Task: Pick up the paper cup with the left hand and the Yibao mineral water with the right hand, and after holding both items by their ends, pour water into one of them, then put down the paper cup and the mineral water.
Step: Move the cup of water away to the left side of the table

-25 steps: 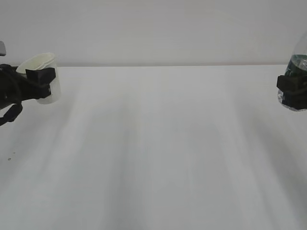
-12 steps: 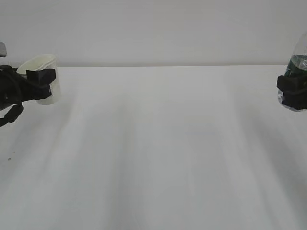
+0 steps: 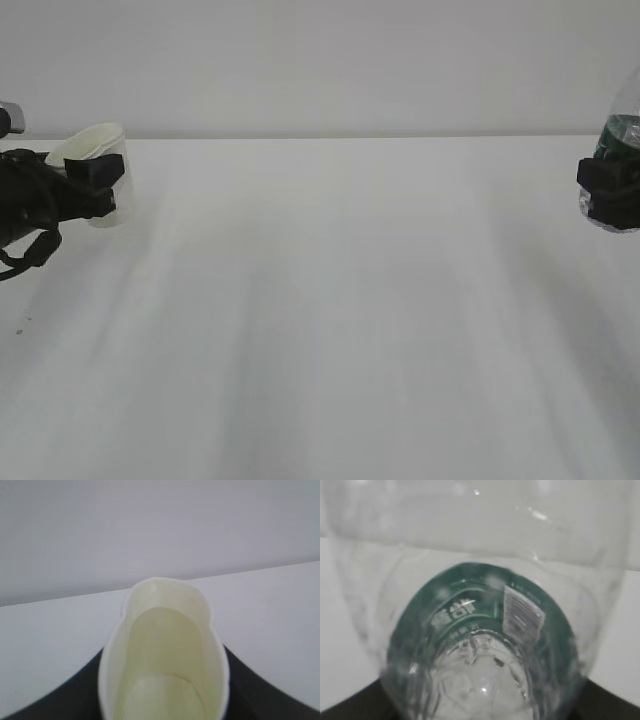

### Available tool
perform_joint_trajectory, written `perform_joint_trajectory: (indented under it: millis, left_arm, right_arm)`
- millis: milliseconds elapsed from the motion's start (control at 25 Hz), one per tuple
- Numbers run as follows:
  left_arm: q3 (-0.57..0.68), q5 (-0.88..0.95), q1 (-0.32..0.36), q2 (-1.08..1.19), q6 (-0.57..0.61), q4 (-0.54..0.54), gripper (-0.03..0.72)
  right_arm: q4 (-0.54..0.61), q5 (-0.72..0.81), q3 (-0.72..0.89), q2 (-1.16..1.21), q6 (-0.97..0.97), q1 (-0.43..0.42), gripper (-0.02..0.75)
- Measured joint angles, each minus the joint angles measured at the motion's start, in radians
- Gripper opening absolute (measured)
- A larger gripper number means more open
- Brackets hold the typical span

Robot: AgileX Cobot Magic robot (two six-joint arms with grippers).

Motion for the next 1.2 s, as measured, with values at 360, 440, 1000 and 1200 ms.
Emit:
perform_joint_trajectory:
  millis: [360,440,1000,1200]
  left_arm:
    - [0.000,-0.031,0.000,0.019,0.009,-0.013,0.358]
    - [0.000,-0.031,0.000,0.023,0.021,-0.022,0.358]
    - [-0.002,-0.116,0.000,0.121,0.031,-0.029,0.358]
    - [-0.006,-0.158,0.000,0.150,0.042,-0.029,0.358]
  right_arm:
    - [0.000,0.000,0.000,0.000,0.000,0.000,0.402]
    - [0.000,0.000,0.000,0.000,0.000,0.000,0.402]
    - [0.000,0.002,0.000,0.000,0.000,0.000,0.402]
    - [0.000,0.002,0.000,0.000,0.000,0.000,0.402]
